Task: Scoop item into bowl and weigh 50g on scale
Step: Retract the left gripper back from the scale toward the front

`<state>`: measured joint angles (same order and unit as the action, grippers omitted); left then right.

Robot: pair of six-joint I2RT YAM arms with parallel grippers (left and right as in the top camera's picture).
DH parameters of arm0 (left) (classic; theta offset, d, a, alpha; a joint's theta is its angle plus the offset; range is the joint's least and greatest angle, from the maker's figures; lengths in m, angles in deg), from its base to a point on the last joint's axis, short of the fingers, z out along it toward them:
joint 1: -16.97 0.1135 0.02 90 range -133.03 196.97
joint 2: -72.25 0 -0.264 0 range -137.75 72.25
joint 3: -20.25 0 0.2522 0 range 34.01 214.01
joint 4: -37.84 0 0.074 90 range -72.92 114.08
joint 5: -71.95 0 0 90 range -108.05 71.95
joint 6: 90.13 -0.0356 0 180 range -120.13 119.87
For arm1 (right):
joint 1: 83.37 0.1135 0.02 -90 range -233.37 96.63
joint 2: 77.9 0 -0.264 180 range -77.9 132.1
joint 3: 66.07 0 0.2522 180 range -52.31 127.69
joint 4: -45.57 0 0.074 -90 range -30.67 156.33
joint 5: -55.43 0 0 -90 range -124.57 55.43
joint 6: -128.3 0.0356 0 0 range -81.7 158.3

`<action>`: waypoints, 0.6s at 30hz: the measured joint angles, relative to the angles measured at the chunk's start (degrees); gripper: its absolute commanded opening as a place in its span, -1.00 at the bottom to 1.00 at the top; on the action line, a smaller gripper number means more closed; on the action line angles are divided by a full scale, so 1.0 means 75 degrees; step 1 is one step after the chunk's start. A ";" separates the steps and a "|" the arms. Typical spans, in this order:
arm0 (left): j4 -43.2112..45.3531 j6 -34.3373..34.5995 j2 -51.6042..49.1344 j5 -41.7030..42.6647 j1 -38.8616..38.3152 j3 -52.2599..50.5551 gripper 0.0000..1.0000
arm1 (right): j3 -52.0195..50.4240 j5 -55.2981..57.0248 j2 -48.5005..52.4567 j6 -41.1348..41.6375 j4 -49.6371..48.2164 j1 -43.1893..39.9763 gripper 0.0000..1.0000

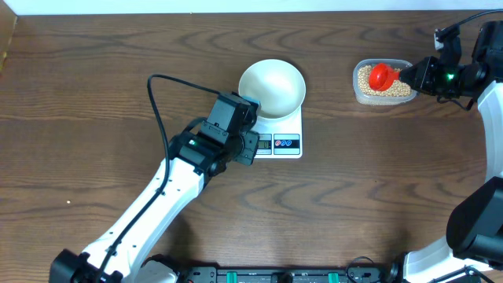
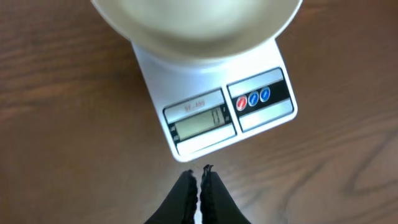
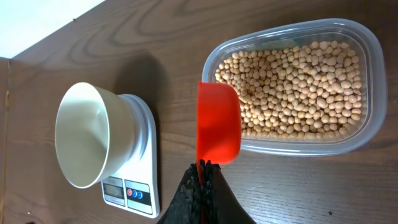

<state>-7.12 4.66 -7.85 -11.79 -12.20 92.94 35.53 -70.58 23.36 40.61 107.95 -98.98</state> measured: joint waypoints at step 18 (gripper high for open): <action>-0.0455 0.0020 -0.0315 0.0187 0.0006 -0.0015 -0.85 | 0.0000 0.0006 0.0000 0.0000 -0.0198 0.0000 -0.98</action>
<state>-10.53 4.82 -10.21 -10.39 -12.15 92.83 35.53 -70.53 23.36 40.61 106.46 -98.98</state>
